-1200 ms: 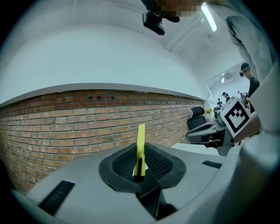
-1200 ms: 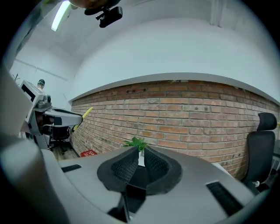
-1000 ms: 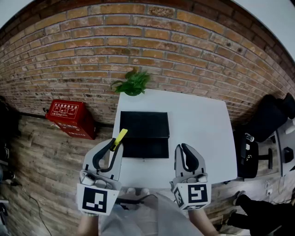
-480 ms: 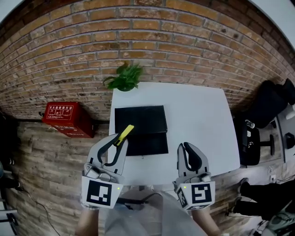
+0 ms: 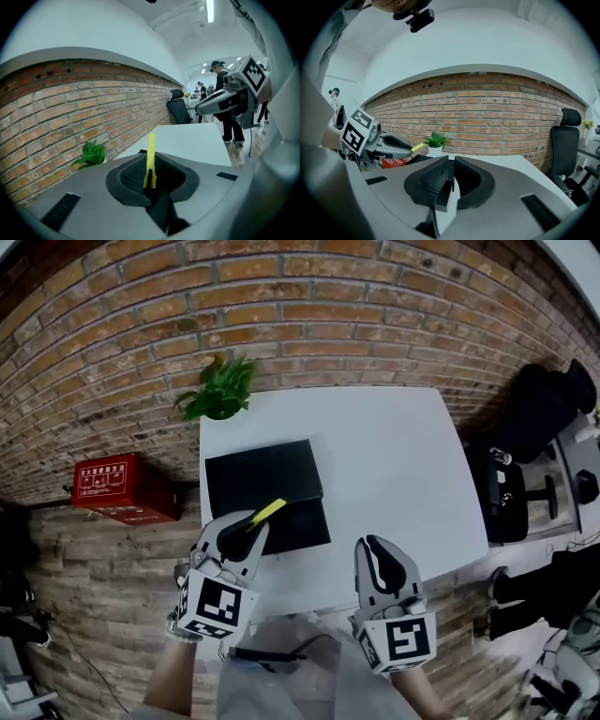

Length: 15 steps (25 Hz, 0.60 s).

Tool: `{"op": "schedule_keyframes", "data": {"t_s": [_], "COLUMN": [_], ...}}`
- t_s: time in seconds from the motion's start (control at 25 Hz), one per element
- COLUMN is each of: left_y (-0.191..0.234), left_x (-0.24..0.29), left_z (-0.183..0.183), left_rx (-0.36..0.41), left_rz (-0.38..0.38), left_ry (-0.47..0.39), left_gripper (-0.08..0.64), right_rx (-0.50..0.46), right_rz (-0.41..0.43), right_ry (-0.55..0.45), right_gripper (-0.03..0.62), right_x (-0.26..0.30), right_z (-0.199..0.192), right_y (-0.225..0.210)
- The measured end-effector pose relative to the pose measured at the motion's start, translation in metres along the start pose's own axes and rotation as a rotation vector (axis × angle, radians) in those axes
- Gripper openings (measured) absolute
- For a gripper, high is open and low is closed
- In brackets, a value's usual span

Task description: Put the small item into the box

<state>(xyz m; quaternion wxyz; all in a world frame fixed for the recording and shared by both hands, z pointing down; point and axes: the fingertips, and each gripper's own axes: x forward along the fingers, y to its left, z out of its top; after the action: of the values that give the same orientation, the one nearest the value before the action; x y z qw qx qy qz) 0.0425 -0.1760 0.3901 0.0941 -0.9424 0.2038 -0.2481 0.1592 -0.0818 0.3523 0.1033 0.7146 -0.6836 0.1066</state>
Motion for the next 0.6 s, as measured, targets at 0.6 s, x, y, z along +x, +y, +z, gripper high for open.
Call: {"op": "schedule_keyframes", "data": {"t_s": [0.6], "left_y": [-0.047], "left_x": [0.089], "left_z": [-0.102], "left_rx": [0.09], "left_rz": [-0.337], "left_ry": [0.379], "left_gripper": [0.066], "right_rx": [0.069], "right_rz": [-0.07], "right_ry": [0.089], "right_gripper": [0.064], "right_x": [-0.007], "right_z": [-0.043], "right_y": [-0.026]}}
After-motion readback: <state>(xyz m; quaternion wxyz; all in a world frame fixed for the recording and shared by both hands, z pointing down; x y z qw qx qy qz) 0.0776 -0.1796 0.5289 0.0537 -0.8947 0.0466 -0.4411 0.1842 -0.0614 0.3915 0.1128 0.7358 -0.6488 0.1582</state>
